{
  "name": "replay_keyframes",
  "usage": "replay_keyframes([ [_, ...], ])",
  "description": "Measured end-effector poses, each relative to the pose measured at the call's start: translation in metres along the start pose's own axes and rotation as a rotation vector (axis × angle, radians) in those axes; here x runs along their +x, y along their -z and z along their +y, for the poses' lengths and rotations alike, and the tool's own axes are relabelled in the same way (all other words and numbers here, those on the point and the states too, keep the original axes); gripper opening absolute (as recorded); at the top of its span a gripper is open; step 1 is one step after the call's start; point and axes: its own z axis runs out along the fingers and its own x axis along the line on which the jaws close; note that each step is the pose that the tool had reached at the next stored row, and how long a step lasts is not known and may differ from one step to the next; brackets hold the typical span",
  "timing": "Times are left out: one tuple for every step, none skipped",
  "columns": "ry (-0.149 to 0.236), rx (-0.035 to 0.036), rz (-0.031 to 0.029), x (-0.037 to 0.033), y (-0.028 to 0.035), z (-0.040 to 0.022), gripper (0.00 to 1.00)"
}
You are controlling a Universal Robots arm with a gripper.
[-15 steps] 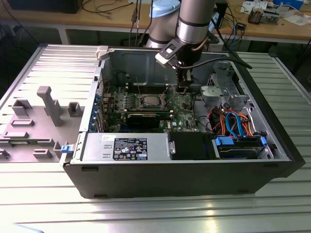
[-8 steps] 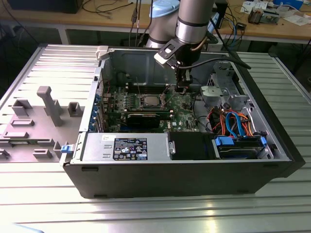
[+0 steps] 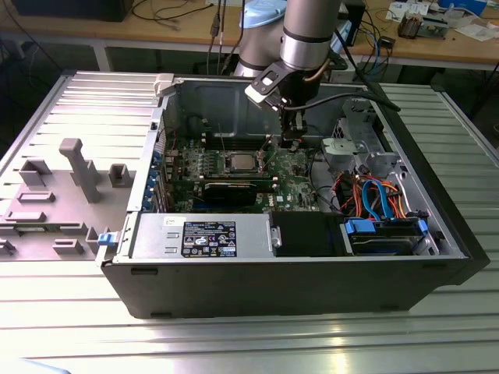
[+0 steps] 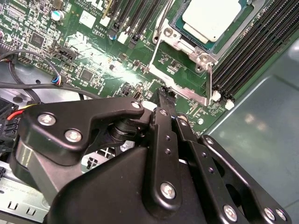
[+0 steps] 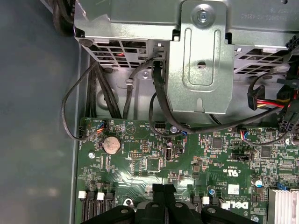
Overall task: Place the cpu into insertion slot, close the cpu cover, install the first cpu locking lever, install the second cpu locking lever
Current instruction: 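Close the cpu cover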
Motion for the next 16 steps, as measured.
replay_keyframes([
  [0.0,0.0,0.0,0.0,0.0,0.0,0.11],
  [0.0,0.0,0.0,0.0,0.0,0.0,0.11],
  [0.0,0.0001,0.0,0.0,0.0,-0.0004,0.11],
  [0.0,0.0,0.0,0.0002,-0.0001,-0.0021,0.11],
  [0.0,-0.0002,0.0,0.0004,0.0,-0.0069,0.11],
  [0.0,-0.0003,0.0,0.0005,0.0,-0.0088,0.11],
  [0.0,-0.0003,0.0,0.0006,0.0,-0.0104,0.11],
  [0.0,-0.0004,0.0,0.0007,0.0,-0.0124,0.11],
  [0.0,-0.0003,0.0,0.0008,0.0,-0.0136,0.11],
  [0.0,-0.0004,0.0,0.0008,0.0,-0.0149,0.11],
  [0.0,-0.0005,0.0001,0.0009,-0.0001,-0.0158,0.11],
  [0.0,-0.0004,0.0,0.001,-0.0001,-0.0171,0.11],
  [0.0,-0.0004,0.0,0.001,-0.0001,-0.0181,0.11],
  [0.0,-0.0004,-0.0001,0.0011,-0.0002,-0.02,0.11],
  [0.0,-0.0003,0.0,0.0012,-0.0002,-0.0207,0.11],
  [0.0,-0.0004,0.0,0.0013,-0.0002,-0.0219,0.11],
])
